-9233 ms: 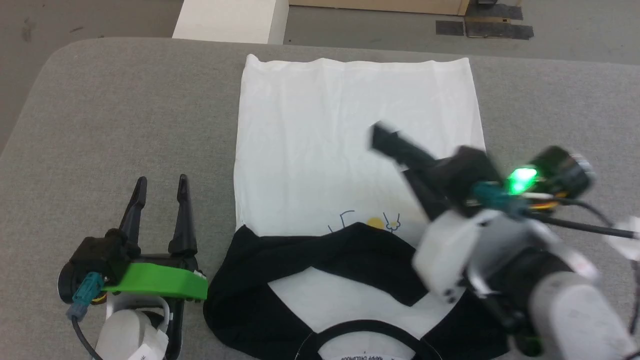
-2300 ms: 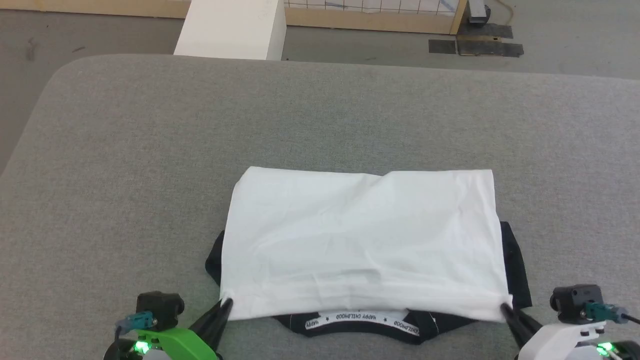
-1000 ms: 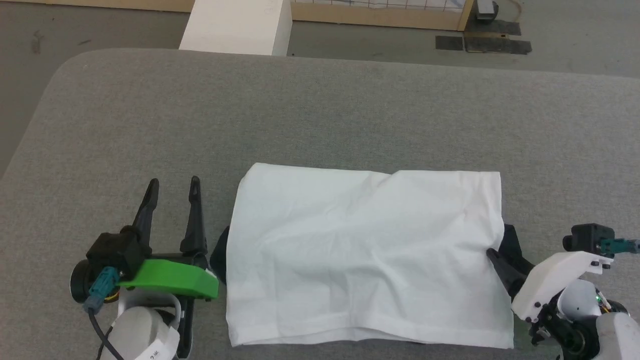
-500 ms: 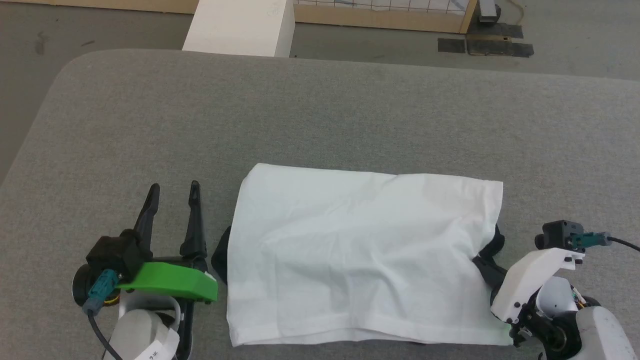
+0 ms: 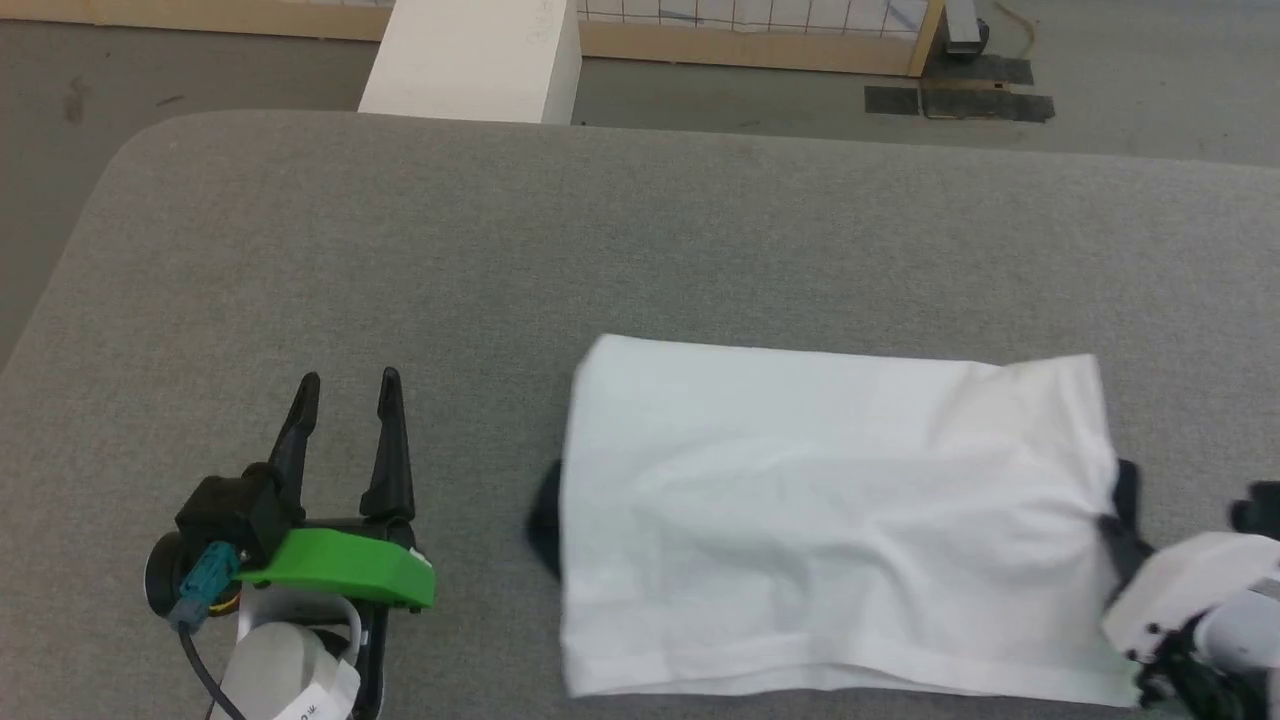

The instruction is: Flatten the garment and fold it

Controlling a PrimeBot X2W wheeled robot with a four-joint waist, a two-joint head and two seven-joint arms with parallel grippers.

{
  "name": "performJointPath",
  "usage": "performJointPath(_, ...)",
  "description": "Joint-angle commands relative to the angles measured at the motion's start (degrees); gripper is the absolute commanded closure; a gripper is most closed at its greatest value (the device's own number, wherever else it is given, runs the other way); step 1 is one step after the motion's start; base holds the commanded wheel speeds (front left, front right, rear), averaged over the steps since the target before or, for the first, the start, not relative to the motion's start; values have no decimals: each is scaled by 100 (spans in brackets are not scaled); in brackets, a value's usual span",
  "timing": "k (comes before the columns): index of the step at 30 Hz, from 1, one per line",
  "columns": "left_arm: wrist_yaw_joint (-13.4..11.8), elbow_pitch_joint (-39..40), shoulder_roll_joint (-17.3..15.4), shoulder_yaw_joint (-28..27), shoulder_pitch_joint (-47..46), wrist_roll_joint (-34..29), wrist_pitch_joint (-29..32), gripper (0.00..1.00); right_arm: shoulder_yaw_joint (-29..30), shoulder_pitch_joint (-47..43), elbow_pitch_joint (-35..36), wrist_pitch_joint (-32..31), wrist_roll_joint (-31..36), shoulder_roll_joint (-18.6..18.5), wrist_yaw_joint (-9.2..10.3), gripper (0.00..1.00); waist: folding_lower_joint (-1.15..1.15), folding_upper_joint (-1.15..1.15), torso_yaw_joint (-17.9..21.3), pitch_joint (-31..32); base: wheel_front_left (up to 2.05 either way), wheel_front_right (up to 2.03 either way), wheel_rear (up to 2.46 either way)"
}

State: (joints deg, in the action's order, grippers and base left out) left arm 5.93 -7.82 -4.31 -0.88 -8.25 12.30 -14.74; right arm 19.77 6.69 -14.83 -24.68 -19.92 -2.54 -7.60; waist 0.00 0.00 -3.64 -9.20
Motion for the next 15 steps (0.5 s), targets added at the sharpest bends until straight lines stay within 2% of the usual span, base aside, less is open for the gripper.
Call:
performJointPath(1, 32, -2, 29, -10, 34, -49, -26, 0, 202, -75, 110, 46, 129, -34, 11, 100, 0, 0, 19, 10, 0, 0, 0)
performJointPath(4, 52, -15, 44, -25, 46, -59, -26, 0, 609, -165, 373, 19, 451, -34, 11, 100, 0, 0, 59, 16, 0, 0, 0)
performJointPath(7, 68, -38, 57, -27, 43, -67, -26, 0, 737, -216, 671, -74, 502, -34, 11, 100, 0, 0, 87, 23, 0, 0, 0)
performJointPath(11, 88, -59, 70, -18, 32, -89, -26, 0, 452, -376, 1308, -340, 338, -34, 11, 100, 0, 0, 106, 38, 0, 0, 0)
performJointPath(15, 104, -69, 78, -1, 14, -113, -26, 0, -174, -647, 2225, -774, -53, -34, 11, 100, 0, 0, 99, 48, 0, 0, 0)
